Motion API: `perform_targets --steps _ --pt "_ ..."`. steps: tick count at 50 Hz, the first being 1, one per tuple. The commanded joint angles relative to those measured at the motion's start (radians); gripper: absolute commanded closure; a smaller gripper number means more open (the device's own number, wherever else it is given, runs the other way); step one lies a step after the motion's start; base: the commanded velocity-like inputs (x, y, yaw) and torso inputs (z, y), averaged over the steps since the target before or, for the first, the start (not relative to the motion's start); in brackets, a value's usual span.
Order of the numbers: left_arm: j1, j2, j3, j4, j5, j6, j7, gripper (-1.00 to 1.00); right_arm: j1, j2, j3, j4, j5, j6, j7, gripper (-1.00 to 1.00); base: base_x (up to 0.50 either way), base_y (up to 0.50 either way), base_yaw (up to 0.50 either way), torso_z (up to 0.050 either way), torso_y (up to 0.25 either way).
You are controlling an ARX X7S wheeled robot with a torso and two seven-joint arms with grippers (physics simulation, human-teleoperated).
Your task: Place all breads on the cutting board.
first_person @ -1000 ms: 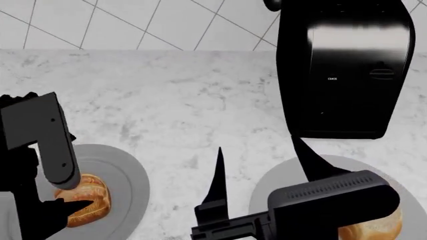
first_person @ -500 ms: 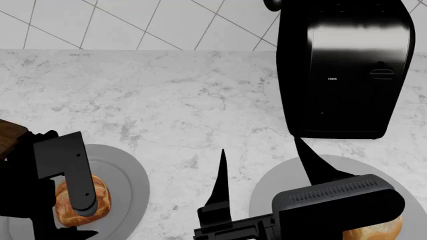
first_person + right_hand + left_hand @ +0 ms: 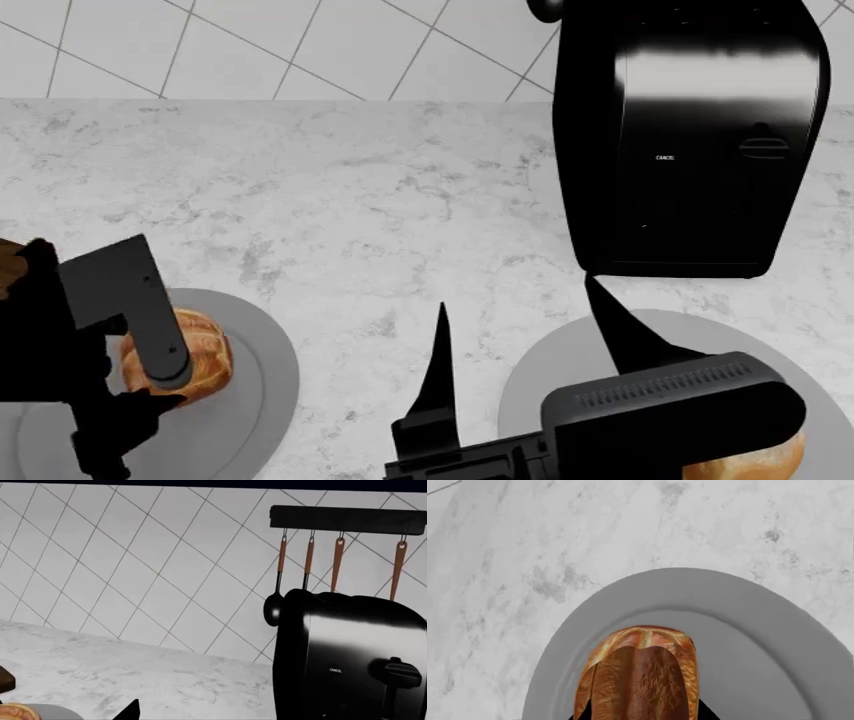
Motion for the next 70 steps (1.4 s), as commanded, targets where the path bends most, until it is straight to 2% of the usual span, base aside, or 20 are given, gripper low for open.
perform_targets --steps 1,7,8,12,20,26,30,36,48,62,70 --pt "0.013 -0.018 -0.121 0.018 0.002 0.069 -0.126 1.0 0.004 0.002 -0.009 0.007 0.002 -0.004 0.004 -1.0 0.0 0.0 0.0 0.0 0.0" --pt "0.018 -0.097 -0.29 0.217 -0.092 -0.026 -0.226 1.0 0.012 0.003 -0.014 0.006 0.001 0.002 0.01 -1.0 0.0 0.0 0.0 0.0 0.0" --pt "0.025 -0.121 -0.279 0.28 -0.1 -0.052 -0.228 1.0 0.015 0.003 -0.014 0.008 0.002 0.001 0.01 -1.0 0.0 0.0 0.0 0.0 0.0" --pt "0.068 -0.142 -0.429 0.373 -0.176 -0.075 -0.319 1.0 0.017 0.007 -0.013 0.005 0.002 -0.003 0.01 -1.0 0.0 0.0 0.0 0.0 0.0" --pt "0.087 -0.18 -0.57 0.403 -0.231 -0.124 -0.399 1.0 0.013 0.01 -0.018 0.007 0.0 -0.01 0.015 -1.0 0.0 0.0 0.0 0.0 0.0" --pt "0.01 -0.159 -0.665 0.408 -0.25 -0.209 -0.478 1.0 0.016 0.01 -0.022 0.018 0.001 -0.017 0.014 -1.0 0.0 0.0 0.0 0.0 0.002" --pt "-0.057 -0.159 -0.677 0.377 -0.244 -0.232 -0.477 1.0 0.016 0.011 -0.021 0.016 0.004 -0.018 0.015 -1.0 0.0 0.0 0.0 0.0 0.0" --pt "-0.102 -0.176 -0.662 0.26 -0.159 -0.162 -0.489 1.0 0.015 0.014 -0.014 0.008 0.01 -0.018 0.019 -1.0 0.0 0.0 0.0 0.0 0.0" --pt "-0.115 -0.206 -0.702 0.203 -0.119 -0.163 -0.542 1.0 0.01 0.017 -0.021 0.015 0.01 -0.027 0.024 -1.0 0.0 0.0 0.0 0.0 0.0" --pt "-0.221 -0.162 -0.585 0.041 -0.021 -0.108 -0.521 1.0 0.004 0.02 -0.024 0.019 0.016 -0.036 0.027 -1.0 0.0 0.0 0.0 0.0 0.0" --pt "-0.235 -0.171 -0.609 0.042 -0.017 -0.122 -0.541 1.0 0.0 0.02 -0.014 0.022 0.025 -0.045 0.029 -1.0 0.0 0.0 0.0 0.0 0.001"
